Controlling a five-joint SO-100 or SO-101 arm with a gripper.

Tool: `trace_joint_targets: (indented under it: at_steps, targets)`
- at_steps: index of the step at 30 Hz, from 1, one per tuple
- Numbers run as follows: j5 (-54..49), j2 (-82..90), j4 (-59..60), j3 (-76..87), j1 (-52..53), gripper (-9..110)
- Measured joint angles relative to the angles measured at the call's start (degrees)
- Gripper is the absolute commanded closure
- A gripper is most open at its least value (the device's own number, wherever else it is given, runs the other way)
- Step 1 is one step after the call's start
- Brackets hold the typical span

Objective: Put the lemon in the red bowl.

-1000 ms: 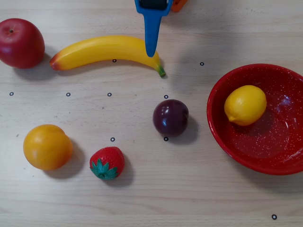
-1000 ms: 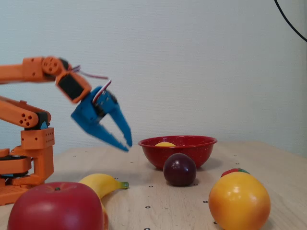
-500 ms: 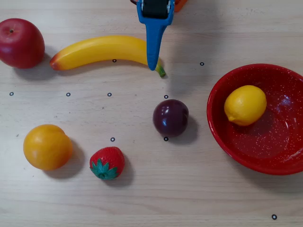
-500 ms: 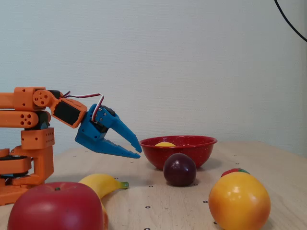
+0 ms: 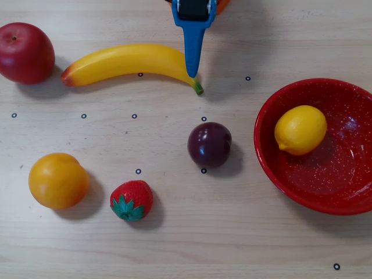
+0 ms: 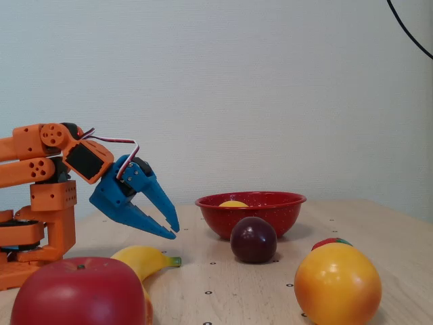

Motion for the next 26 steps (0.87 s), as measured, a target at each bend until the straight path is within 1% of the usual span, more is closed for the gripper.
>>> trace_joint_targets:
  at_steps: [9, 26]
  targets:
    - [-1.67, -0.18, 0.00, 0.00, 0.09, 101]
    - [-1.67, -0.18, 0.00, 0.00, 0.09, 101]
